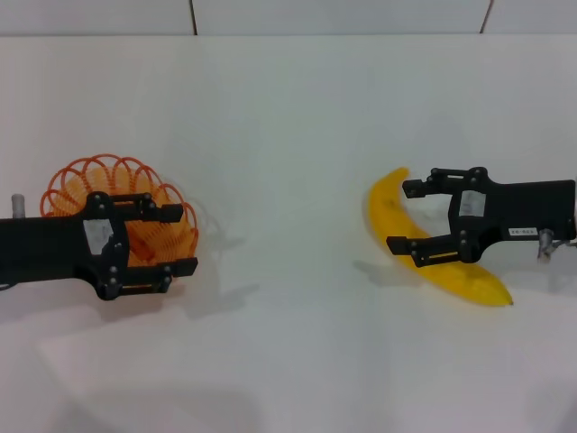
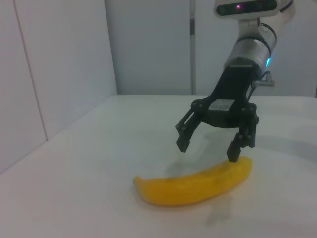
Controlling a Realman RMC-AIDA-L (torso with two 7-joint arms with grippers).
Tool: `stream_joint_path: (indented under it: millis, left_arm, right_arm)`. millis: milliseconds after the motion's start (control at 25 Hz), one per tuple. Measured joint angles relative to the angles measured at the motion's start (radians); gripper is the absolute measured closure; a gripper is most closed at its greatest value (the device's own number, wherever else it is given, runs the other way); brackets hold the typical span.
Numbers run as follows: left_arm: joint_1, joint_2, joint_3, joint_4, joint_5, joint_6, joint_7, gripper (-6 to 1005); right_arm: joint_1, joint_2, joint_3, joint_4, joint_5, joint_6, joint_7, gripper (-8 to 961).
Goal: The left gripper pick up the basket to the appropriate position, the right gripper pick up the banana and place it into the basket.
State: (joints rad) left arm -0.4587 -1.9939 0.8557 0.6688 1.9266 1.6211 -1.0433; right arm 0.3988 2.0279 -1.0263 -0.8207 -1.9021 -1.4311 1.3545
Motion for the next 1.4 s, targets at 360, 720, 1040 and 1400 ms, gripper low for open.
stream_joint_path:
  millis: [360,720,1040,1400]
  left_arm:
    - [0.0,-0.007,-0.018,0.0,-0.003,0.0,-0.001,305]
    - [-0.019,-0.02,-0.301,0.095,-0.009,-0.029,-0.24,305]
    - [-0.033,0.025,-0.32,0.189,0.022,-0.143,-0.495,304]
    - [-0.157,0.087,-0.256,0.205,0.33,-0.153,-0.752,304]
  right_arm:
    - [0.0,0.002,0.001,0.0,0.0,0.0,0.0,60]
    - [0.001,0.002,-0.002,0.0,0.0,0.0,0.0,60]
    - [0.003,0.002,-0.003,0.0,0.0,0.0,-0.003,60]
    - [0.006,0.002,-0.005,0.004,-0.001,0.0,-0.009,59]
